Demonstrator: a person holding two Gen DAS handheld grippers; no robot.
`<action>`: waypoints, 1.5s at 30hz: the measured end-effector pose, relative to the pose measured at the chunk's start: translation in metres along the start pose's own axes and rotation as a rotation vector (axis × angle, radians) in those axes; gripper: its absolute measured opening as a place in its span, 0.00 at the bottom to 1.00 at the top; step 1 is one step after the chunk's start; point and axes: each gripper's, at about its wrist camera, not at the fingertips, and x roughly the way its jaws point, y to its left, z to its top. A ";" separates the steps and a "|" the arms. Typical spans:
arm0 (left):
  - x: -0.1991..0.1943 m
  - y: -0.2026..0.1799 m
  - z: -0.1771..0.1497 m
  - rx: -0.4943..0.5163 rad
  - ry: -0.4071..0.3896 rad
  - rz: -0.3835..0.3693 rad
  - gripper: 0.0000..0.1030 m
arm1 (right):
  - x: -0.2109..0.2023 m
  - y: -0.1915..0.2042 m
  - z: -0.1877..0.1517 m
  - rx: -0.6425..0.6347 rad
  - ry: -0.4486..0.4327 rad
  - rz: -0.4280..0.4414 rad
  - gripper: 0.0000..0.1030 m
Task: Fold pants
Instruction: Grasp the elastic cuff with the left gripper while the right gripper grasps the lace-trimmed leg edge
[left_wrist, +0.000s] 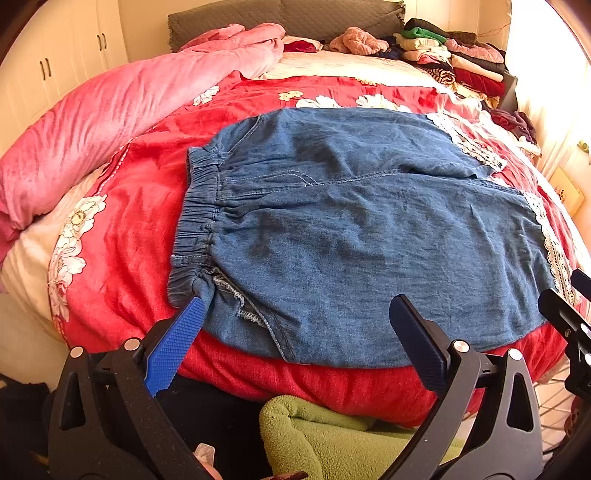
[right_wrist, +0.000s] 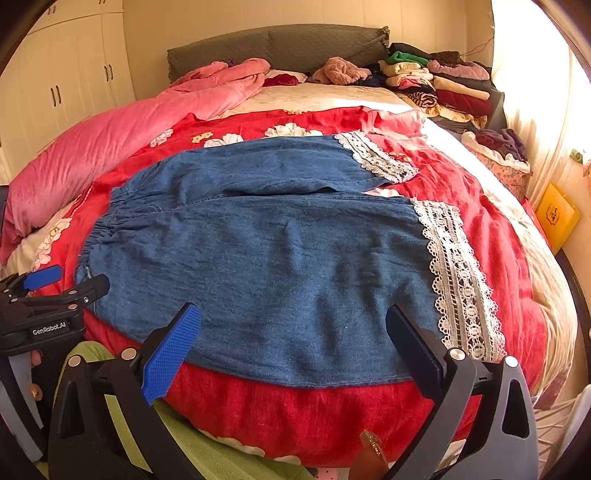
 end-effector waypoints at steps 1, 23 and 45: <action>0.000 0.000 0.001 0.001 -0.003 -0.002 0.92 | 0.000 -0.001 0.001 -0.002 -0.003 0.004 0.96; 0.023 0.038 0.079 0.001 -0.041 0.003 0.92 | 0.055 0.004 0.087 -0.100 -0.037 0.081 0.96; 0.137 0.145 0.155 -0.093 0.066 0.033 0.92 | 0.234 0.084 0.229 -0.414 0.107 0.174 0.96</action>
